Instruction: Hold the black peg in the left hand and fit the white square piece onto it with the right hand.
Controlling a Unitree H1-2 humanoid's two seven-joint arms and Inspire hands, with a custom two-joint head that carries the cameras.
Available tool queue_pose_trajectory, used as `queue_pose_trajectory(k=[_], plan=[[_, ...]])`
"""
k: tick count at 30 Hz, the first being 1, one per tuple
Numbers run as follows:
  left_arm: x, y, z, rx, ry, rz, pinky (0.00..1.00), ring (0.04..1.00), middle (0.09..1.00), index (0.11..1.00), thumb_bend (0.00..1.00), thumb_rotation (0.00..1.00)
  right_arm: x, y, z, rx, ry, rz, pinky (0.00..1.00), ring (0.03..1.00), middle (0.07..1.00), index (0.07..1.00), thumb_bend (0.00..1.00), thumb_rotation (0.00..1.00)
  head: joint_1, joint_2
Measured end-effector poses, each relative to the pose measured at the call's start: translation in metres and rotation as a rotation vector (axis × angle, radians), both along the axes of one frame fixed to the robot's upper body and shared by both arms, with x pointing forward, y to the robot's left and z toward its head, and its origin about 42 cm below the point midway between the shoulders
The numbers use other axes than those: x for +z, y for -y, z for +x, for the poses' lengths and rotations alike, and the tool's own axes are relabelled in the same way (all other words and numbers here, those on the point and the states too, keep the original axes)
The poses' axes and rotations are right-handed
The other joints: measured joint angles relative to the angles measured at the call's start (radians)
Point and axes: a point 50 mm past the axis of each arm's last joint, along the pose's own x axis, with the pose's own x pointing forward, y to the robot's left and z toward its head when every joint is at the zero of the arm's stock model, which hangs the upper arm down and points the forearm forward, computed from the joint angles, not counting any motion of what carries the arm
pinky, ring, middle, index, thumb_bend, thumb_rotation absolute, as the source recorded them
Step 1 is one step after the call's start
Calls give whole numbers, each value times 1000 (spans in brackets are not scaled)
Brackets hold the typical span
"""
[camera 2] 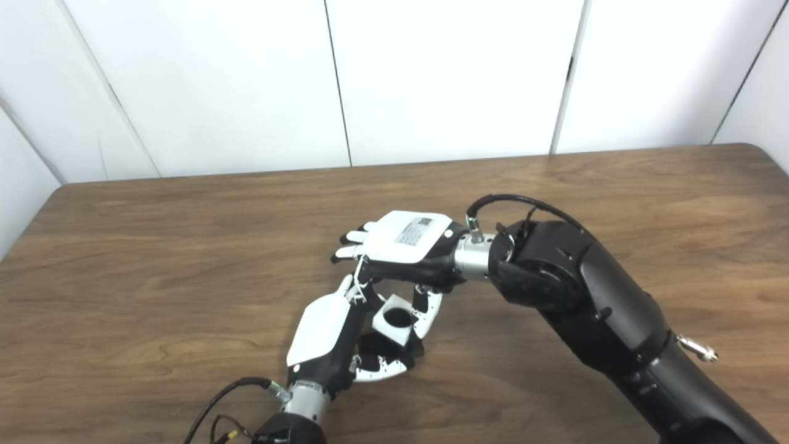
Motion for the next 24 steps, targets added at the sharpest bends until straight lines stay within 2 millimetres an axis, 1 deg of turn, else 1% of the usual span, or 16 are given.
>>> queue_pose_trajectory(k=[1, 2, 4, 9, 22, 23, 24], plan=[[0, 0, 0, 0, 0, 0, 943, 1000, 925, 493, 522, 70, 0, 0, 0, 0, 0, 0, 987, 1000, 948, 602, 827, 247, 0, 0], [0, 0, 0, 1, -1, 0, 941, 1000, 924, 492, 523, 69, 0, 0, 0, 0, 0, 0, 984, 1000, 947, 614, 861, 272, 0, 0], [0, 0, 0, 1, 0, 1, 939, 1000, 924, 492, 523, 69, 0, 1, 1, -3, 1, -1, 979, 1000, 948, 629, 901, 321, 2, 3], [0, 2, 0, 0, 3, 7, 935, 1000, 924, 492, 523, 69, -1, 1, 1, -6, 3, -2, 969, 1000, 949, 644, 941, 371, 2, 5], [1, 2, 0, 5, 4, 16, 915, 1000, 912, 494, 523, 74, 0, 3, 1, -14, -6, 1, 965, 1000, 959, 652, 955, 389, 2, 5], [1, 2, 0, 7, 4, 16, 916, 1000, 912, 520, 583, 97, 0, 3, 2, -15, -7, 1, 964, 1000, 958, 651, 955, 389, 2, 5], [1, 2, 0, 10, 1, 17, 917, 1000, 912, 572, 701, 142, 0, 3, 2, -16, -7, 1, 964, 1000, 957, 651, 955, 388, 3, 6]])
